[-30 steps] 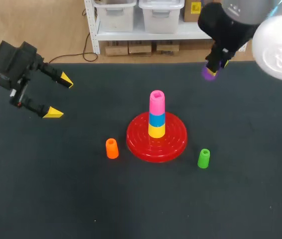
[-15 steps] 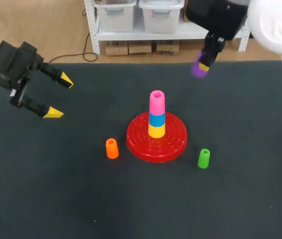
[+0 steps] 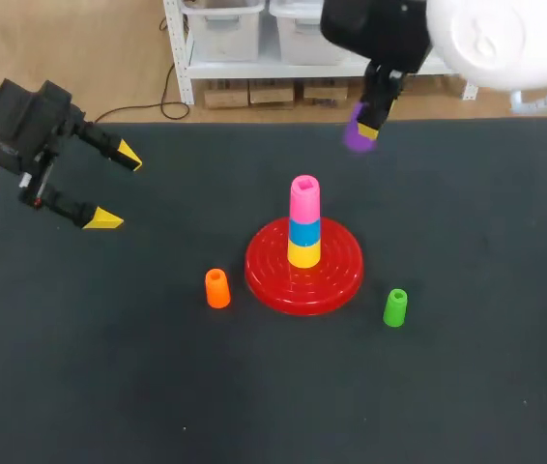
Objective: Pick up and stack the cylinders on the red base in this order: pink,purple,orange,green
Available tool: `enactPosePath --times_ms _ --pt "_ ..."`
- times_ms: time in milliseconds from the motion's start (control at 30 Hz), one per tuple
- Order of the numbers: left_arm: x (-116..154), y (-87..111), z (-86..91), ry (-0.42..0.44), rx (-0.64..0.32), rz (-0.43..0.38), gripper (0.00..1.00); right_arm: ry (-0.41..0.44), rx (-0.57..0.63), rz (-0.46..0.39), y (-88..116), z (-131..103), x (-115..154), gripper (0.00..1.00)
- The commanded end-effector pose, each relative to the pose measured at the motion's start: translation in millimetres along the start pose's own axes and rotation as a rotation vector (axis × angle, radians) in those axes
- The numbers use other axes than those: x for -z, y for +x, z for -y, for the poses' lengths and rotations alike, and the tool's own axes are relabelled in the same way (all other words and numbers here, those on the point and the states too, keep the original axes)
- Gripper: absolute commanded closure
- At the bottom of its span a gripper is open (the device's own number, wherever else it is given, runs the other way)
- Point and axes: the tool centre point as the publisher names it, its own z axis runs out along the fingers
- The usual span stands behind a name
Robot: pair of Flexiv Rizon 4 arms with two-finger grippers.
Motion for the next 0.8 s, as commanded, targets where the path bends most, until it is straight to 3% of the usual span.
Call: enactPosePath --times_ms 33,167,533,800 --pt "-0.2 1.0 -0.8 0.001 -0.001 0.001 0.0 -0.001 0.017 0.004 3.2 -7.8 -2.7 1.0" --pt "-0.2 1.0 -0.8 0.001 -0.001 0.001 0.0 -0.033 0.054 0.004 -1.1 -11.9 -2.7 1.0" --pt "-0.2 1.0 -0.8 0.001 -0.001 0.001 0.0 -0.005 0.109 -0.013 -6.8 -20.7 5.9 1.0" --pt "-0.2 1.0 -0.8 0.001 -0.001 0.001 0.0 -0.034 0.16 -0.002 -14.0 -36.9 4.2 1.0"
